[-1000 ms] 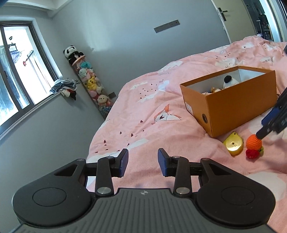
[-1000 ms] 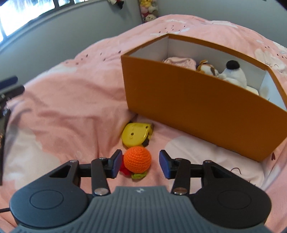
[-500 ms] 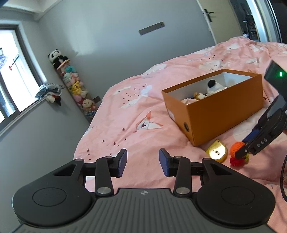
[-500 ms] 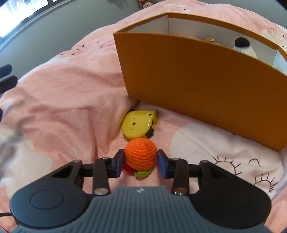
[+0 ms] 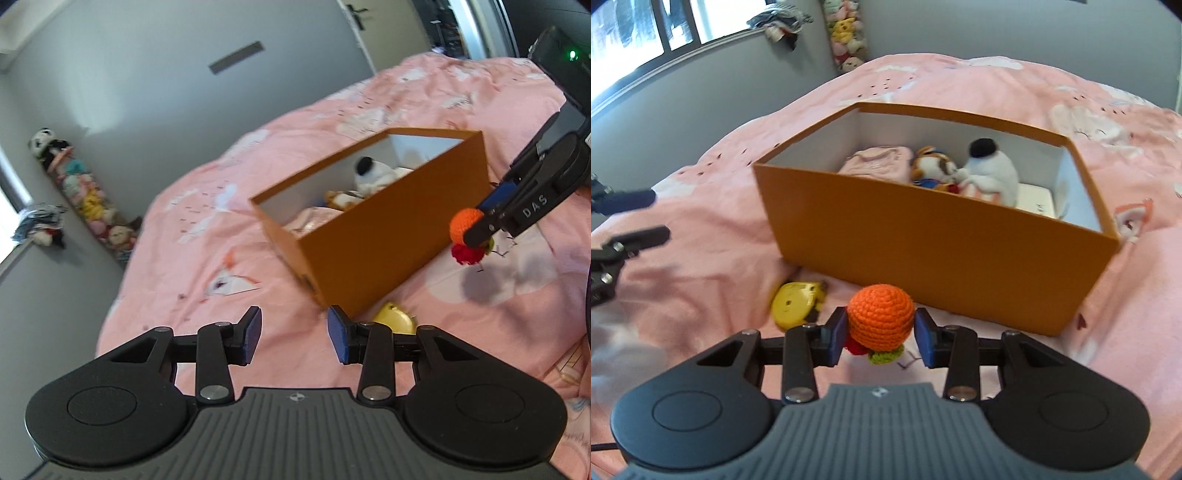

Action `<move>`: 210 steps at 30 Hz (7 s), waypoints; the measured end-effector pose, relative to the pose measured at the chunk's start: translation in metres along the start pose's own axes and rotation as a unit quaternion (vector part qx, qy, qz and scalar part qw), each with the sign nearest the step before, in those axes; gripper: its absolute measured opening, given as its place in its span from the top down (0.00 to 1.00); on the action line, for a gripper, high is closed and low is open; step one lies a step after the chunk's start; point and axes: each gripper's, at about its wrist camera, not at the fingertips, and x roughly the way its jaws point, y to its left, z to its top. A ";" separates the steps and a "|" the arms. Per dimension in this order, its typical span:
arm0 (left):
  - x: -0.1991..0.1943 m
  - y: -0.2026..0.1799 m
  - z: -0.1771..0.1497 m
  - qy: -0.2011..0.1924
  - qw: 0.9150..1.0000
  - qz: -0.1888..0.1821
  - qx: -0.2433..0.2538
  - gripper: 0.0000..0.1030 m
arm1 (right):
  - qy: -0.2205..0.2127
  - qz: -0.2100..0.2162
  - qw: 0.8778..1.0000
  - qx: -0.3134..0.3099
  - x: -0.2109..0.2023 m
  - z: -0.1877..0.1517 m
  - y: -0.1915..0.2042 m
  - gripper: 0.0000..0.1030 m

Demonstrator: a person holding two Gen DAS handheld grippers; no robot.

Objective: Organize objects

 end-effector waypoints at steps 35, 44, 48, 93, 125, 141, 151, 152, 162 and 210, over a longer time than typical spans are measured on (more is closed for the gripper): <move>0.137 -0.051 -0.013 0.149 0.951 -0.211 0.171 0.35 | 0.033 0.018 0.998 0.054 0.023 -0.011 -0.029 0.60; 0.135 -0.048 -0.021 0.149 0.952 -0.219 0.155 0.42 | 0.034 0.020 0.998 0.053 0.022 -0.010 -0.029 0.60; 0.112 -0.044 -0.022 0.134 0.957 -0.207 0.149 0.42 | 0.025 0.026 0.998 0.046 0.013 -0.005 -0.028 0.60; 0.241 -0.002 0.129 0.441 0.883 -0.163 0.011 0.43 | -0.051 0.078 0.993 0.069 0.015 0.093 -0.091 0.60; 0.109 0.092 0.043 0.107 0.886 -0.060 -0.447 0.46 | 0.193 0.168 0.950 0.177 0.134 0.117 -0.025 0.60; 0.123 0.098 0.031 0.081 0.871 -0.066 -0.480 0.46 | 0.181 0.073 0.980 0.044 0.131 0.152 -0.040 0.69; 0.131 0.099 0.030 0.072 0.871 -0.072 -0.481 0.46 | 0.227 0.080 0.964 0.110 0.152 0.146 -0.056 0.56; 0.132 0.099 0.029 0.074 0.871 -0.073 -0.480 0.46 | 0.231 0.078 0.964 0.109 0.155 0.146 -0.053 0.54; 0.136 0.098 0.026 0.079 0.870 -0.078 -0.481 0.46 | 0.279 0.051 0.955 0.083 0.184 0.150 -0.024 0.38; 0.020 0.015 0.097 -0.027 0.930 -0.015 -0.367 0.46 | -0.042 -0.031 0.998 0.046 -0.046 0.114 -0.029 0.26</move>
